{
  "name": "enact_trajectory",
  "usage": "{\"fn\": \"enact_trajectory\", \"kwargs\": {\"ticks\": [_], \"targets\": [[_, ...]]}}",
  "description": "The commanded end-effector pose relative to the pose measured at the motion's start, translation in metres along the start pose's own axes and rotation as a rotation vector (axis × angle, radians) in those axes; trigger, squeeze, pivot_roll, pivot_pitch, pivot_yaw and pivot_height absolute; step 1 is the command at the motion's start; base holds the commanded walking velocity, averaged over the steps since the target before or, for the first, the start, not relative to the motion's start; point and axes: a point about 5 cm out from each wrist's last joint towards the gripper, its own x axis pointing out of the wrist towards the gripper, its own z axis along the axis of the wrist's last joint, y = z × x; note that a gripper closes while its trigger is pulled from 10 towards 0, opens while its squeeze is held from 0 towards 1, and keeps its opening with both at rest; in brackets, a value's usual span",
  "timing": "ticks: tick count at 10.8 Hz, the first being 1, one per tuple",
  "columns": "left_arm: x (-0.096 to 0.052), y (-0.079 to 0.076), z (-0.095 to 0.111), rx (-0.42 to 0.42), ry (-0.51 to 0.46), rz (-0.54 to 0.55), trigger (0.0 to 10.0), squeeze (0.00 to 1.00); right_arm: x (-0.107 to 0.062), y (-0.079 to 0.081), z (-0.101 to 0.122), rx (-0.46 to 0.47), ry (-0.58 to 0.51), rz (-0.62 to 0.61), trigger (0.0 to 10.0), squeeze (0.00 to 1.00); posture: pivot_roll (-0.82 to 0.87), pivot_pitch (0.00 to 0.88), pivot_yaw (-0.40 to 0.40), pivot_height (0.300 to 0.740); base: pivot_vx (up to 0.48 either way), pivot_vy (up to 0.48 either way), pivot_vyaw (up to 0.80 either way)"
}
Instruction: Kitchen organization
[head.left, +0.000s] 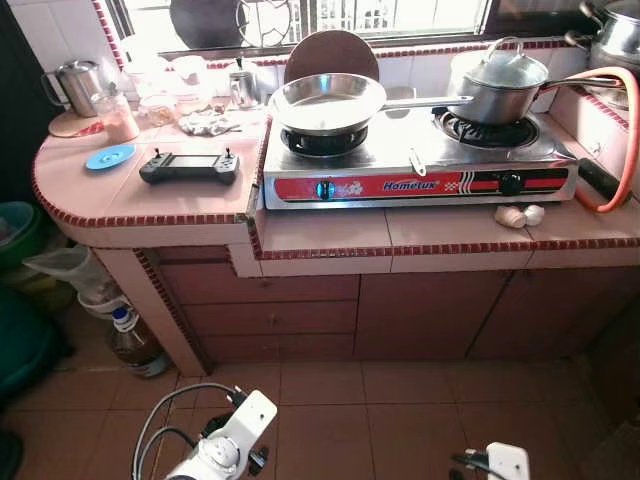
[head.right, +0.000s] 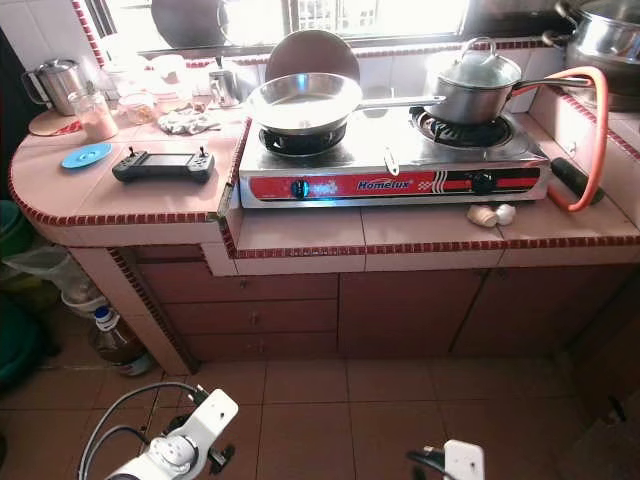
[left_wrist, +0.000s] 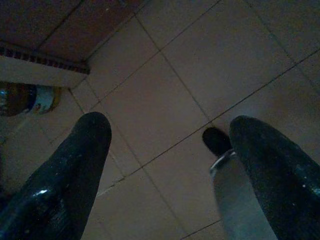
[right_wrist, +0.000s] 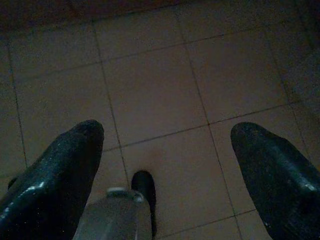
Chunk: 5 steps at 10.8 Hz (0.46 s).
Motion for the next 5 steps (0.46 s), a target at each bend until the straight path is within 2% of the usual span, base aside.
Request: {"fn": "enact_trajectory", "kwargs": {"ticks": [1,2,3,5], "targets": [[-0.001,0.005,-0.006,0.035,0.024,0.010,10.0,0.00,0.002,-0.003,0.006,0.035,-0.017,-0.016,10.0,0.00,-0.14,0.000,0.086,0.740,0.000,0.000,0.00],[-0.001,0.007,-0.010,0.018,0.040,0.027,10.0,0.00,0.002,0.001,0.005,0.033,0.001,-0.005,10.0,0.00,-0.12,0.000,0.069,0.740,0.000,0.000,0.00],[-0.002,0.008,-0.013,-0.009,0.040,0.049,10.0,0.00,0.003,0.011,0.003,-0.028,0.022,0.034,10.0,0.00,-0.09,0.000,0.052,0.740,0.000,0.000,0.00],[-0.003,0.012,-0.021,-0.083,0.055,0.135,10.0,0.00,0.008,0.039,0.018,-0.111,-0.002,0.143,10.0,0.00,-0.05,0.000,0.022,0.740,0.000,0.000,0.00]]}}
